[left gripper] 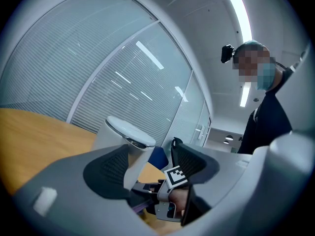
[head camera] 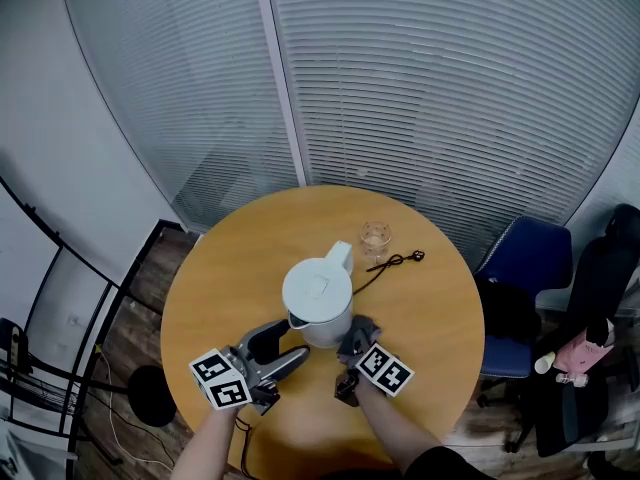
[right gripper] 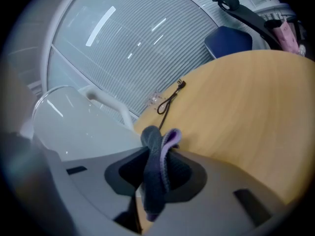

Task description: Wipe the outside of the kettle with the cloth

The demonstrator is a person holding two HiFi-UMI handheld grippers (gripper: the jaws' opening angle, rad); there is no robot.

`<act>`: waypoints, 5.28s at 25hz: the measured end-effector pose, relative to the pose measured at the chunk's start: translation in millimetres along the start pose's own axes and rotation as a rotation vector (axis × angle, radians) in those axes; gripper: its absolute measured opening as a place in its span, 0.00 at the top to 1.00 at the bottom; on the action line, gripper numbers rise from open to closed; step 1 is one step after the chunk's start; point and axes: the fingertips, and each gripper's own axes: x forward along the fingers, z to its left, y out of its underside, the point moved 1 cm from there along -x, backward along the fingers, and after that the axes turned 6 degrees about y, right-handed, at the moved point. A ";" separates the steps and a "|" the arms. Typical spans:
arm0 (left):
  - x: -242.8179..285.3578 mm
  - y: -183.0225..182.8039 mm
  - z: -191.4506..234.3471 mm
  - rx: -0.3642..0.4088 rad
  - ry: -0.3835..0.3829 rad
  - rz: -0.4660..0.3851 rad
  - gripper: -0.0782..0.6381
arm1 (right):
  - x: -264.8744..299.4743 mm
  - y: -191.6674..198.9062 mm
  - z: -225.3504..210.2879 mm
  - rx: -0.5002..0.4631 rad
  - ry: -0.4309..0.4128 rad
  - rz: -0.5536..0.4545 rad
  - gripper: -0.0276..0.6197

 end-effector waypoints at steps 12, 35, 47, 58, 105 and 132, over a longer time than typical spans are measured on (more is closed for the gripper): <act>-0.4 15.0 1.3 0.015 -0.020 0.053 0.47 | -42.5 -24.2 27.9 0.080 -0.134 -0.069 0.82; 10.4 3.4 12.1 0.163 -0.036 0.108 0.46 | -133.3 -64.1 121.8 0.148 -0.470 -0.233 0.82; 12.1 3.3 8.7 0.119 -0.003 0.084 0.46 | -114.6 -37.9 108.5 0.299 -0.388 -0.254 0.82; 7.6 6.5 7.7 0.096 0.043 0.074 0.46 | -66.6 -3.2 52.4 0.296 -0.164 -0.224 0.82; -43.7 17.4 -29.3 0.200 -0.270 -0.025 0.72 | -183.6 -40.1 89.8 -0.619 -0.287 -0.309 0.82; -87.6 77.2 -175.6 0.309 -0.375 -0.036 0.88 | -334.1 -5.6 68.7 -0.772 -0.408 -0.338 0.82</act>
